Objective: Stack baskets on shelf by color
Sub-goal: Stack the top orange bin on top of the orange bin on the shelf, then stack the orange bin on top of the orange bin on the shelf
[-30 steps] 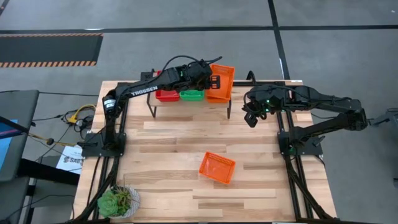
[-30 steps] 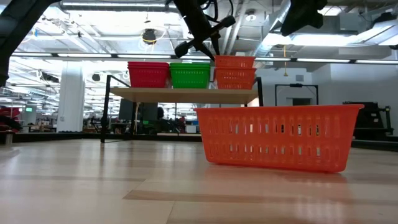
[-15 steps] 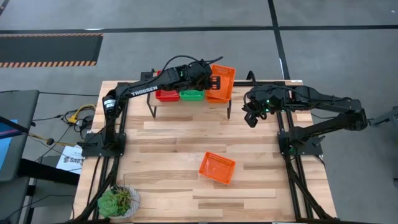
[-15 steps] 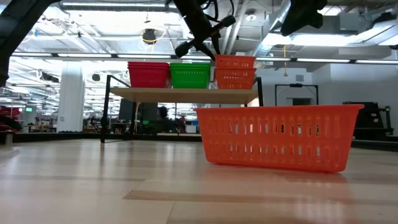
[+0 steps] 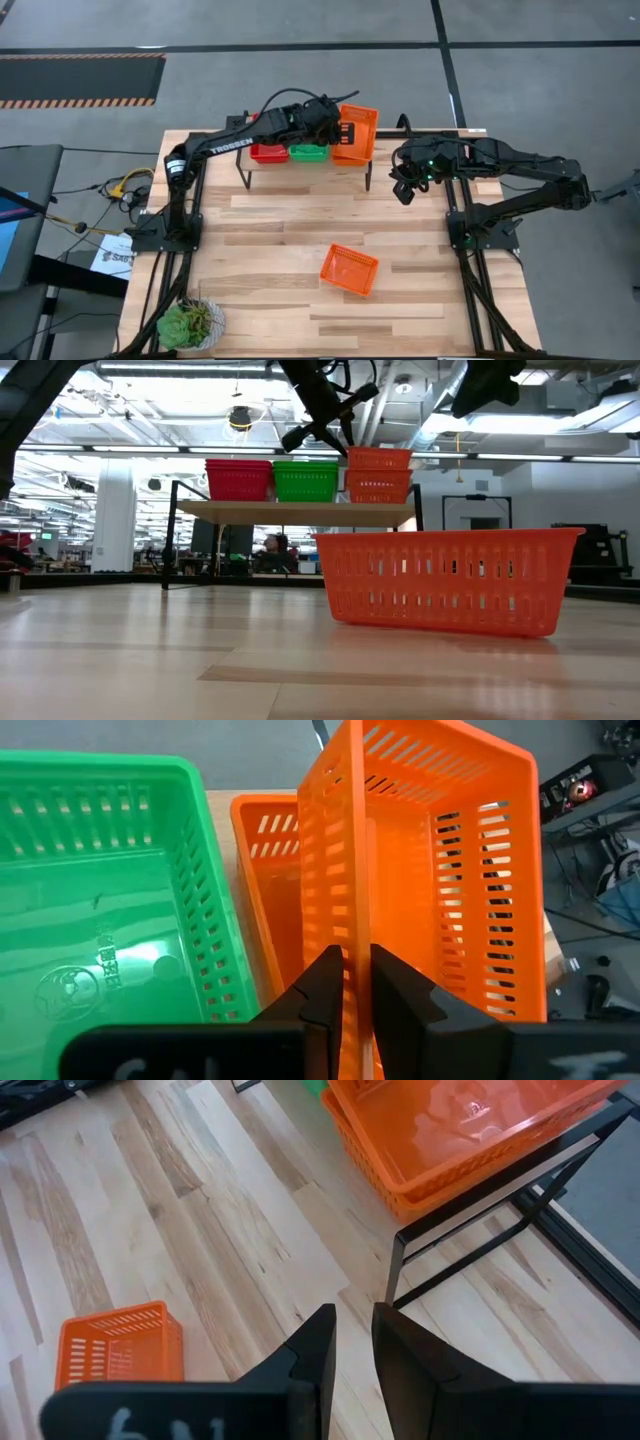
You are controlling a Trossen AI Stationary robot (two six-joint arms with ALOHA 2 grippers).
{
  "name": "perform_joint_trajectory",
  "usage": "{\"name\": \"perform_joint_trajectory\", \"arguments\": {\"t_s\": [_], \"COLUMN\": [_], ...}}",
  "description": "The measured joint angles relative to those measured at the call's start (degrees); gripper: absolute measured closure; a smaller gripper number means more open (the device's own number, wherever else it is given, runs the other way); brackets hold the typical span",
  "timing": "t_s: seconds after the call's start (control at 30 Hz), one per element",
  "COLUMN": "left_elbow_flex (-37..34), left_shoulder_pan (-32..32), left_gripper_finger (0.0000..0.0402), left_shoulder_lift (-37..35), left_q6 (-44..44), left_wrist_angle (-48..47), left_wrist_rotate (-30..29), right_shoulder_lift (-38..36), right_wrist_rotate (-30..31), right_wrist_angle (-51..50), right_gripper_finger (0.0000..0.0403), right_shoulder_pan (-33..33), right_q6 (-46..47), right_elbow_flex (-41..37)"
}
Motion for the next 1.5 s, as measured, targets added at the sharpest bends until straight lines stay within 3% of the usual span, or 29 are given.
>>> {"name": "perform_joint_trajectory", "arguments": {"t_s": [0.37,0.67,0.8,0.97,1.07,1.23,1.5], "left_elbow_flex": [0.1,0.1,0.3,4.2,8.0,13.0,12.1], "left_shoulder_pan": [0.2,0.2,0.7,1.3,0.5,-5.5,-20.5], "left_gripper_finger": [0.0354,0.0242,0.0199,0.0177,0.0176,0.0175,0.0175], "left_shoulder_lift": [-0.7,-0.7,-1.1,-3.6,-4.8,-7.2,-5.5], "left_q6": [2.8,3.1,2.4,3.7,6.9,14.6,18.3], "left_wrist_angle": [-2.7,-5.2,-4.6,-5.2,-8.5,-17.3,-20.3], "left_wrist_rotate": [0.5,-0.5,2.4,4.9,10.1,14.3,9.5], "right_shoulder_lift": [0.0,0.0,0.0,0.0,0.0,0.0,0.0], "right_wrist_rotate": [0.0,0.0,0.0,0.0,-0.1,-0.2,-0.2], "right_wrist_angle": [0.0,0.0,0.0,0.0,-0.9,-4.2,-5.0], "right_gripper_finger": [0.031,0.031,0.031,0.031,0.031,0.031,0.031], "right_shoulder_pan": [0.0,0.0,0.0,0.0,0.0,0.0,0.0], "right_q6": [-0.1,-0.9,-0.9,-0.9,-0.9,-0.8,-0.8], "right_elbow_flex": [0.0,0.0,0.0,0.0,0.0,0.0,0.0]}}
